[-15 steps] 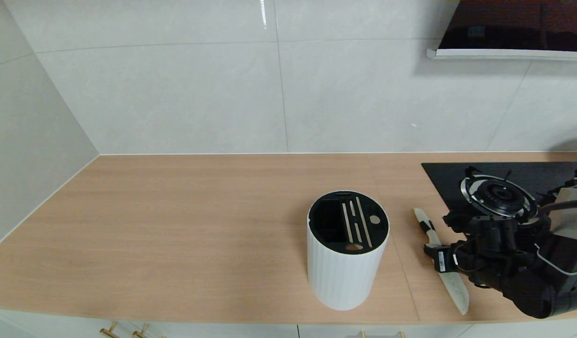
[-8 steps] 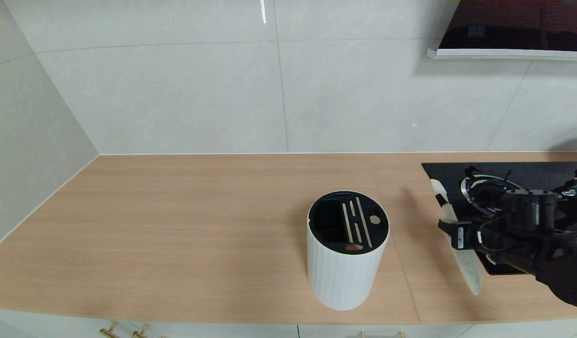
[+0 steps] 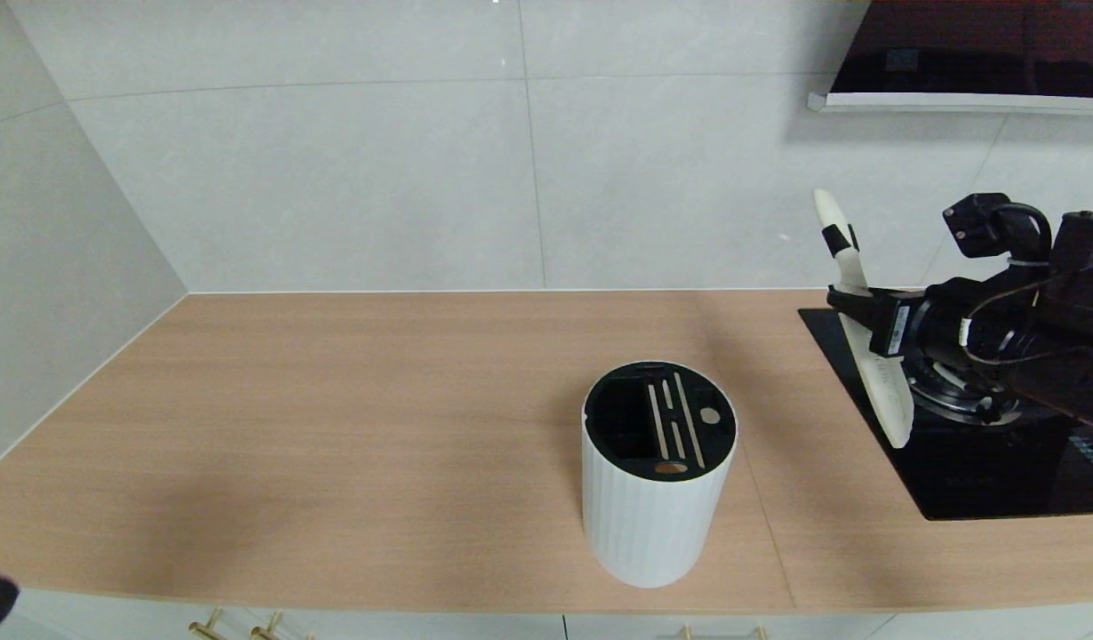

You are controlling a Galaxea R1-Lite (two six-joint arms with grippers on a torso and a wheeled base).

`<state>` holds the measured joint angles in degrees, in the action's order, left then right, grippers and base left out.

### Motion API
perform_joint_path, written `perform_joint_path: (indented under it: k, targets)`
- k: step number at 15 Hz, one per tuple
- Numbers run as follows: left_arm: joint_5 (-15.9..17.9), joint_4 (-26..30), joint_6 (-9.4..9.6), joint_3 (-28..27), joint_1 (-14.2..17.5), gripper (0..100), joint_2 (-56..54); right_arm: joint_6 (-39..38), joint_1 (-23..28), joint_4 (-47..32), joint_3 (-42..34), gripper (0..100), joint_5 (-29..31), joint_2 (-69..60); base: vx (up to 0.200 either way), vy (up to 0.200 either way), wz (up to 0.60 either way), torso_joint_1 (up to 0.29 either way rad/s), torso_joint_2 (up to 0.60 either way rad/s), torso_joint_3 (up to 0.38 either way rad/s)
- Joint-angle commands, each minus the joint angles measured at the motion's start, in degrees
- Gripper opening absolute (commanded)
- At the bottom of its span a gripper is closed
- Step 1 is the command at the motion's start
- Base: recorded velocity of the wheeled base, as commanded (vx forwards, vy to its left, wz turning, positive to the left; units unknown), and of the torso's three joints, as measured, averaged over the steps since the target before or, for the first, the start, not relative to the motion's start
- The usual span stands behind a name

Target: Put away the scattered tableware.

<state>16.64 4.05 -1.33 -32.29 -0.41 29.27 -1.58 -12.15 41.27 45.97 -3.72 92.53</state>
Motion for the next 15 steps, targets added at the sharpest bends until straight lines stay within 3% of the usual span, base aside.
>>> perform_joint_path:
  k: [1, 2, 4, 5, 6, 7, 9, 11, 12, 13, 14, 15]
  targets:
    - [3.14, -0.36, -1.92, -13.59, -3.54, 100, 24.87, -0.35, -5.78, -1.89, 2.19, 0, 0.82, -4.2, 0.0, 0.0, 0.0, 0.0, 0.0, 0.0]
    - [3.14, -2.9, -6.41, -13.23, -6.62, 100, 25.93, -1.49, -8.76, -4.61, 1.58, 0, 1.08, -6.39, 0.0, 0.0, 0.0, 0.0, 0.0, 0.0]
    - [3.22, -11.69, -21.96, -11.65, -16.81, 100, 27.95, -4.83, -14.65, -10.68, 2.11, 0, 2.4, -11.49, 0.0, 0.0, 0.0, 0.0, 0.0, 0.0]
    - [3.22, -16.44, -27.24, -11.21, -21.12, 100, 29.71, -5.62, -17.9, -12.79, 3.42, 0, 3.19, -12.72, 0.0, 0.0, 0.0, 0.0, 0.0, 0.0]
    - [2.96, -20.22, -31.1, -11.04, -23.49, 100, 32.52, -6.59, -21.42, -14.37, 3.86, 0, 4.77, -12.9, 0.0, 0.0, 0.0, 0.0, 0.0, 0.0]
    - [2.96, -23.56, -33.56, -11.04, -25.43, 100, 35.15, -7.29, -25.2, -14.81, 3.86, 0, 7.41, -12.81, 0.0, 0.0, 0.0, 0.0, 0.0, 0.0]
    - [2.87, -26.99, -35.5, -11.65, -27.89, 100, 40.34, -7.29, -29.95, -14.72, 3.95, 0, 10.31, -12.37, 0.0, 0.0, 0.0, 0.0, 0.0, 0.0]
    - [2.43, -29.8, -35.06, -16.66, -31.4, 100, 49.04, -7.29, -33.64, -14.81, 3.69, 0, 10.49, -12.02, 0.0, 0.0, 0.0, 0.0, 0.0, 0.0]
    - [0.59, -32.26, -33.48, -17.63, -33.07, 100, 53.08, -7.38, -34.96, -14.81, 3.51, 0, 10.57, -11.58, 0.0, 0.0, 0.0, 0.0, 0.0, 0.0]
    - [-3.46, -36.22, -29.7, -16.75, -35.44, 100, 56.16, -7.38, -35.75, -14.81, 3.42, 0, 10.57, -11.4, 0.0, 0.0, 0.0, 0.0, 0.0, 0.0]
    - [-6.09, -39.56, -28.11, -15.52, -38.08, 100, 58.45, -7.38, -36.45, -14.81, 3.34, 0, 10.57, -10.79, 0.0, 0.0, 0.0, 0.0, 0.0, 0.0]
    - [-6.8, -40.87, -28.03, -15.34, -39.66, 100, 59.15, -7.38, -36.98, -14.81, 3.16, 0, 10.57, -10.61, 0.0, 0.0, 0.0, 0.0, 0.0, 0.0]
